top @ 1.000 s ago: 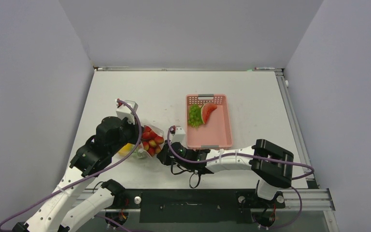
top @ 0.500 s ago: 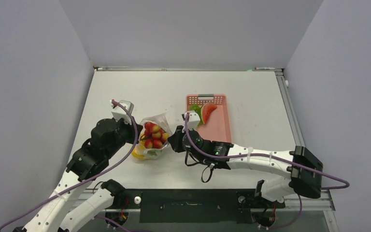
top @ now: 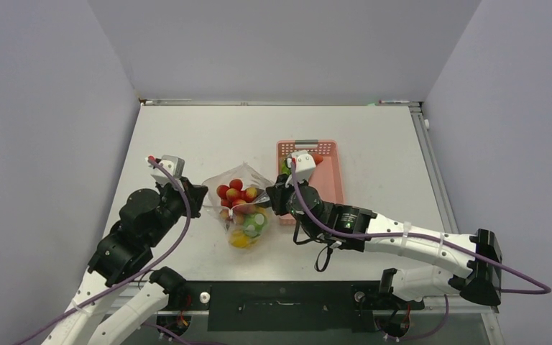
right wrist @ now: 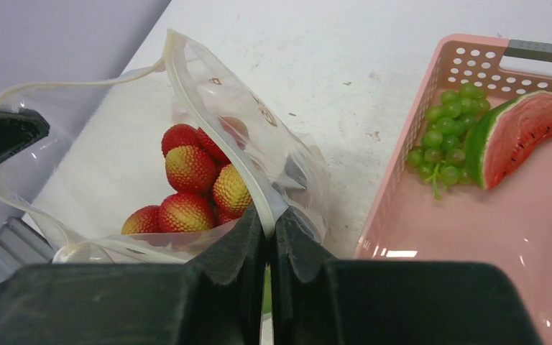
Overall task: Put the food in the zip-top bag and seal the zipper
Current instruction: Adjust the zipper food storage bag at the center of the board.
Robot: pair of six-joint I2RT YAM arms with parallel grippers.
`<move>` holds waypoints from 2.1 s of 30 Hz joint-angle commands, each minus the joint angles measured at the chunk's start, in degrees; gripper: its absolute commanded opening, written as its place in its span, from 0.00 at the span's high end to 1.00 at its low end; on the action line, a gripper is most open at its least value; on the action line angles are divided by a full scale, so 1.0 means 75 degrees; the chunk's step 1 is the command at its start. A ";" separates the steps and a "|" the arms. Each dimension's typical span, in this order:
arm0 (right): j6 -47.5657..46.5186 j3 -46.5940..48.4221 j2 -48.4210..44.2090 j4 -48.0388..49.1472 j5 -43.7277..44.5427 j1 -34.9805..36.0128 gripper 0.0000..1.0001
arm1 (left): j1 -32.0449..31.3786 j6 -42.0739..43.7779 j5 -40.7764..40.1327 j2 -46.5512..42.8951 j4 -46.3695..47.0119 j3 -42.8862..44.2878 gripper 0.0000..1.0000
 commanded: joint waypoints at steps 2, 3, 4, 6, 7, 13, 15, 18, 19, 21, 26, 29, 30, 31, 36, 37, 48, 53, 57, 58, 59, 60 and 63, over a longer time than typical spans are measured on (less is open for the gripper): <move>-0.0498 0.0542 0.0023 -0.0356 0.0348 -0.0014 0.95 | 0.0063 -0.0123 -0.0114 0.0497 0.0400 0.0203 1.00; -0.0546 0.0606 0.0018 -0.0355 0.0330 -0.0012 0.95 | 0.0058 -0.0131 -0.0113 0.0639 0.0327 0.0259 1.00; -0.0612 0.0664 0.0015 -0.0320 0.0273 -0.0012 0.95 | 0.0058 -0.0137 -0.0116 0.0751 0.0266 0.0326 1.00; -0.0749 0.0774 -0.0026 -0.0198 0.0081 -0.0018 0.95 | 0.0057 -0.0143 -0.0088 0.0824 0.0206 0.0418 1.00; -0.0809 0.0840 -0.0023 -0.0168 0.0022 -0.0023 0.95 | 0.0057 -0.0128 -0.0075 0.0806 0.0224 0.0463 1.00; -0.0984 0.0909 0.0099 0.0086 -0.0205 -0.0030 0.95 | 0.0057 0.0015 0.0084 0.0885 0.0033 0.0970 1.00; -0.0921 0.0794 0.0257 0.0166 -0.0271 -0.0074 0.95 | 0.0057 -0.0028 0.0005 0.0936 0.0073 0.0828 1.00; -0.0736 0.0461 0.0585 0.0352 -0.0389 -0.0210 0.95 | 0.0057 -0.0299 -0.0131 0.1454 -0.0091 0.0534 1.00; -0.0661 0.0274 0.0715 0.0466 -0.0446 -0.0275 0.95 | 0.0057 -0.0486 -0.0109 0.1708 -0.0109 0.0411 1.00; -0.0445 0.0081 0.1027 0.0503 -0.0719 -0.0495 0.95 | 0.0104 -0.0895 0.0246 0.2168 -0.0057 0.0250 1.00; -0.0270 -0.0183 0.1236 0.0857 -0.1212 -0.0781 0.95 | 0.0145 -0.1538 0.1052 0.2750 0.0409 -0.0138 1.00; -0.0441 0.0025 0.1141 0.0716 -0.1246 -0.0794 0.95 | 0.0154 -0.1426 0.0826 0.2738 0.0204 0.0047 1.00; -0.0504 0.0092 0.1072 0.0674 -0.1233 -0.0795 0.95 | 0.0162 -0.1344 0.0718 0.2681 0.0133 0.0142 1.00; -0.0561 0.0160 0.1002 0.0647 -0.1238 -0.0797 0.95 | 0.0160 -0.1264 0.0605 0.2627 0.0038 0.0270 1.00; -0.0754 0.0487 0.0683 0.0638 -0.1324 -0.0797 0.95 | 0.0163 -0.0737 -0.0110 0.2420 -0.0502 0.1177 1.00; -0.0777 0.0548 0.0672 0.0649 -0.1356 -0.0797 0.95 | 0.0163 -0.0614 -0.0296 0.2396 -0.0610 0.1357 1.00; -0.0703 0.0678 0.1246 0.1167 -0.1476 -0.0842 0.95 | 0.0163 0.0131 -0.1259 0.2205 -0.0853 0.1793 1.00; -0.0532 0.0703 0.1760 0.1335 -0.1842 -0.0983 0.95 | 0.0163 0.0134 -0.1176 0.2194 -0.0553 0.1283 1.00; -0.0494 0.0713 0.2070 0.1319 -0.1964 -0.1035 0.93 | 0.0174 0.0121 -0.1018 0.2168 -0.0292 0.0923 1.00; -0.0501 0.0727 0.2118 0.1283 -0.1979 -0.1048 0.91 | 0.0175 0.0112 -0.0964 0.2159 -0.0250 0.0876 1.00; -0.0513 0.0742 0.2146 0.1236 -0.1981 -0.1073 0.90 | 0.0175 0.0100 -0.0896 0.2140 -0.0209 0.0834 1.00; -0.0514 0.0751 0.2161 0.1211 -0.1993 -0.1088 0.89 | 0.0175 0.0091 -0.0794 0.2125 -0.0155 0.0783 1.00; -0.0557 0.0789 0.2171 0.1136 -0.1983 -0.1130 0.87 | 0.0186 0.0085 -0.0713 0.2055 -0.0035 0.0621 1.00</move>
